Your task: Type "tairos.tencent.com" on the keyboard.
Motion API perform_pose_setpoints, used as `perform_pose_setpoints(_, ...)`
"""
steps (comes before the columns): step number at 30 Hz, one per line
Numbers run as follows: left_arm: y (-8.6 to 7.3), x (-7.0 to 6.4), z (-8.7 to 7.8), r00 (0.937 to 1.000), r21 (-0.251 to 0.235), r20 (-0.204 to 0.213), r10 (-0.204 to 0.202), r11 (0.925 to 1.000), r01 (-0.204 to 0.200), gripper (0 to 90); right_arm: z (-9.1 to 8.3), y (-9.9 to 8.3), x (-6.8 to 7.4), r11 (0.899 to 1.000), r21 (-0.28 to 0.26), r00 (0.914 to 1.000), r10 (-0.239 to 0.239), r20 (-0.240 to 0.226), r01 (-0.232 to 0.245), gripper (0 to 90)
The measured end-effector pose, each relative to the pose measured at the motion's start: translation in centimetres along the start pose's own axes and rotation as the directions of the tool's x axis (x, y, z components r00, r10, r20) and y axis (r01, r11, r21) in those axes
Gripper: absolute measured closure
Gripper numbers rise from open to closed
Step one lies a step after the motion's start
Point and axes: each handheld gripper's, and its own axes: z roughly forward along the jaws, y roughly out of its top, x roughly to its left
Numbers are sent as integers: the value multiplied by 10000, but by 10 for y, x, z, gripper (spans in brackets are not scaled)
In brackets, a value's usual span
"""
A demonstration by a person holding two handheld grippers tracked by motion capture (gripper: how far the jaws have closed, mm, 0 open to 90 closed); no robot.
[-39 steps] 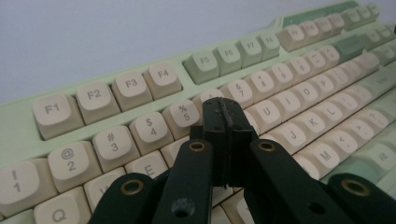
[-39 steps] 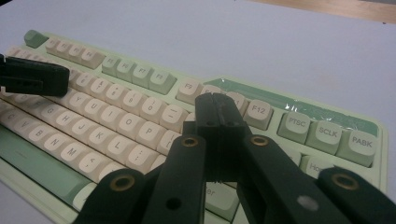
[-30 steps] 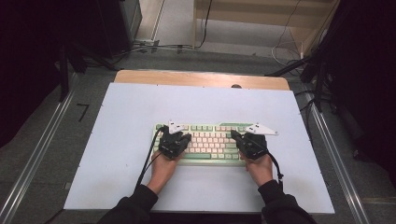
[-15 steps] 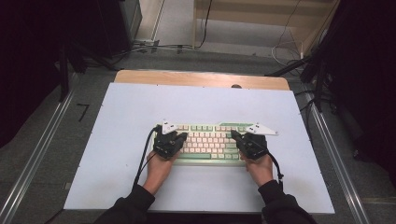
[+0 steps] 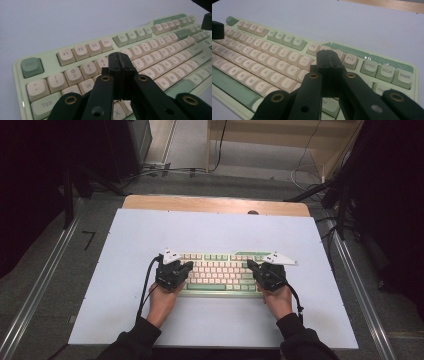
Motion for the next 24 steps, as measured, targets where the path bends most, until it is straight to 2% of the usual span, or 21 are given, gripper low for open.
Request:
perform_pose_setpoints(11, -5, 12, -11, 9998, 33, -167, -65, 10000, 66, 900, -1, 0, 0, 10000, -14, 10000, 12, -8, -12, 874)
perform_pose_setpoints(16, -8, 24, -19, 9986, 0, -296, -444, 9990, 444, 900, 0, 0, 0, 10000, -5, 10000, 19, -2, -19, 873)
perform_pose_setpoints(24, -13, 28, -22, 9979, 86, -398, -510, 9986, 513, 900, 0, 0, 1, 10000, -25, 10000, 0, -17, 0, 873)
